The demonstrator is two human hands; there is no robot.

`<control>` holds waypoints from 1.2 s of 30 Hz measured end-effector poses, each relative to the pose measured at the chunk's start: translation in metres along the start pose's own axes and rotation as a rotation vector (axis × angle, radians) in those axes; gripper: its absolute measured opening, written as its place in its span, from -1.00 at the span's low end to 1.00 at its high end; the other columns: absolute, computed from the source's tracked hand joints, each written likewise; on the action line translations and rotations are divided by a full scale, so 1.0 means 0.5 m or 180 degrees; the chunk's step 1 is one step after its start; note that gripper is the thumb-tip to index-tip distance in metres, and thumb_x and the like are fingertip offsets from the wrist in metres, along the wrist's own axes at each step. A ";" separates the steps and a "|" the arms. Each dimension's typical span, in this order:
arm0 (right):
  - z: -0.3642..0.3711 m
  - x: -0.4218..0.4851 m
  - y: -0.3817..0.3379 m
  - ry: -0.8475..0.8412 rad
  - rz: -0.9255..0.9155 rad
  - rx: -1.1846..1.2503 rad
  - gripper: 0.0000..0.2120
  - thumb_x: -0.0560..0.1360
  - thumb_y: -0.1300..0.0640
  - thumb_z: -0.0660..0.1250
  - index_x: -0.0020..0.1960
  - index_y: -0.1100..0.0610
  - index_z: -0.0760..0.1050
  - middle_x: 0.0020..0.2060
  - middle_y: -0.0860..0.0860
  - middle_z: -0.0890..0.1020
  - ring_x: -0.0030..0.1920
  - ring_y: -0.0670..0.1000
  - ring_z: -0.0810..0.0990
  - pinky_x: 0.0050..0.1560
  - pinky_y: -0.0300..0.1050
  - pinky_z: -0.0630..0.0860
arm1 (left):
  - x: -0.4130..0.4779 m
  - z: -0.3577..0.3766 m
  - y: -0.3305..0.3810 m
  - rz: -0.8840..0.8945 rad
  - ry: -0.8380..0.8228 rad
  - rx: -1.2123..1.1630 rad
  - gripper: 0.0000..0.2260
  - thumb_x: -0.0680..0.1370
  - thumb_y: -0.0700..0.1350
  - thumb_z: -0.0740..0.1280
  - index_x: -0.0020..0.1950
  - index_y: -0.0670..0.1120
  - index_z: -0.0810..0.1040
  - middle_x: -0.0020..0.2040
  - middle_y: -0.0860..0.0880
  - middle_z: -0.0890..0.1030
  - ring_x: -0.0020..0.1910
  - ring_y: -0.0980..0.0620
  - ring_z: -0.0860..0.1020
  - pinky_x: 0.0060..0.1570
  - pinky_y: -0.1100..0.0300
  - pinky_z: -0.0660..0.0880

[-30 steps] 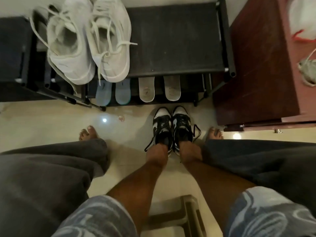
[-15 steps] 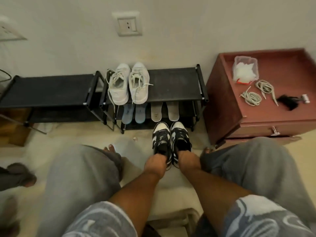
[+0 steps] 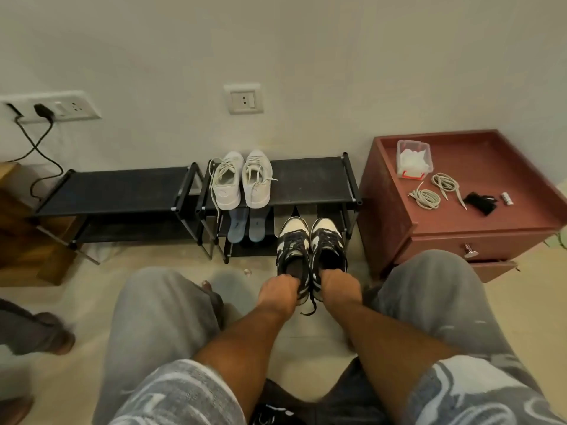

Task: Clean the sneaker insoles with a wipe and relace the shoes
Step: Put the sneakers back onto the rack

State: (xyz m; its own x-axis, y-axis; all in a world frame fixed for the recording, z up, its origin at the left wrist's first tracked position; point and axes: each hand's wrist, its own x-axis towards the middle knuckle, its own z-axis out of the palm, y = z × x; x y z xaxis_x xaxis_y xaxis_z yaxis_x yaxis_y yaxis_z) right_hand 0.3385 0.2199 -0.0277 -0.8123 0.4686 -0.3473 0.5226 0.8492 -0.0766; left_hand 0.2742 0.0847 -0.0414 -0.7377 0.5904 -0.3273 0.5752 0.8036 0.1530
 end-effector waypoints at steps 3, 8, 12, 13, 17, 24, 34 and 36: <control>-0.034 0.008 0.006 0.0131 -0.0057 -0.0060 -0.84 0.63 0.23 0.27 0.16 0.09 0.56 0.05 0.09 0.68 0.09 0.17 0.68 -0.05 0.01 0.53 | 0.009 -0.035 0.007 0.0030 0.0158 0.0079 -0.80 0.63 -0.26 0.28 0.14 -0.04 0.62 0.10 -0.12 0.67 0.09 -0.18 0.66 0.06 -0.02 0.60; -0.097 0.037 0.013 0.0427 -0.0134 -0.0093 -0.87 0.61 0.17 0.35 0.15 0.05 0.56 0.04 0.07 0.68 0.07 0.16 0.69 -0.03 0.03 0.59 | 0.031 -0.100 0.012 0.0142 0.0432 0.0186 -0.78 0.60 -0.28 0.27 0.15 -0.04 0.60 0.12 -0.11 0.66 0.09 -0.20 0.65 0.03 -0.02 0.60; -0.143 0.069 0.014 0.0636 -0.0218 -0.0072 -0.85 0.59 0.17 0.38 0.13 0.02 0.57 0.04 0.06 0.69 0.08 0.17 0.69 0.01 0.05 0.60 | 0.065 -0.154 0.013 0.0270 0.0611 0.0324 -0.80 0.63 -0.26 0.27 0.18 -0.07 0.61 0.15 -0.13 0.66 0.11 -0.20 0.65 -0.02 0.00 0.53; -0.151 0.077 0.015 0.0677 -0.0236 -0.0078 -0.85 0.58 0.16 0.39 0.13 0.02 0.57 0.04 0.06 0.69 0.09 0.17 0.69 0.02 0.04 0.59 | 0.075 -0.165 0.013 0.0300 0.0626 0.0343 -0.80 0.64 -0.25 0.26 0.18 -0.08 0.62 0.15 -0.13 0.67 0.12 -0.20 0.65 -0.01 -0.01 0.53; -0.186 0.109 0.018 0.0757 -0.0252 -0.0094 -0.86 0.58 0.17 0.38 0.12 0.01 0.57 0.04 0.06 0.69 0.08 0.18 0.69 -0.02 0.04 0.58 | 0.111 -0.205 0.014 0.0324 0.0650 0.0370 -0.83 0.66 -0.22 0.28 0.17 -0.09 0.63 0.13 -0.14 0.68 0.11 -0.21 0.66 -0.04 0.00 0.51; -0.225 0.179 0.023 0.0830 -0.0254 -0.0168 -0.85 0.60 0.14 0.38 0.17 0.02 0.57 0.04 0.06 0.69 0.07 0.17 0.69 -0.03 0.05 0.60 | 0.193 -0.243 0.012 0.0271 0.0673 0.0300 -0.89 0.66 -0.14 0.34 0.14 -0.07 0.65 0.08 -0.13 0.70 0.06 -0.20 0.68 -0.13 0.01 0.48; -0.232 0.324 0.011 0.0781 -0.0276 -0.0136 -0.82 0.61 0.13 0.38 0.20 0.01 0.56 0.03 0.05 0.68 0.04 0.14 0.70 -0.02 0.08 0.64 | 0.348 -0.251 -0.040 0.0283 0.0538 0.0258 -0.94 0.64 -0.17 0.38 0.08 -0.10 0.64 0.04 -0.13 0.69 0.03 -0.20 0.68 -0.14 0.02 0.51; -0.228 0.351 0.006 0.0773 -0.0248 -0.0119 -0.82 0.61 0.14 0.37 0.19 0.01 0.56 0.03 0.05 0.69 0.04 0.15 0.70 -0.03 0.09 0.64 | 0.376 -0.245 -0.046 0.0256 0.0519 0.0276 -0.93 0.65 -0.16 0.37 0.10 -0.09 0.64 0.05 -0.14 0.69 0.05 -0.21 0.69 -0.10 0.00 0.54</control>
State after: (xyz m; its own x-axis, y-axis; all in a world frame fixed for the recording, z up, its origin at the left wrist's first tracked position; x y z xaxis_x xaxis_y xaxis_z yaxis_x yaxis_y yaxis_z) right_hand 0.1682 0.3326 0.0176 -0.8905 0.4423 -0.1066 0.4497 0.8913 -0.0580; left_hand 0.0789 0.1866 0.0075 -0.7316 0.6625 -0.1609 0.6577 0.7480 0.0894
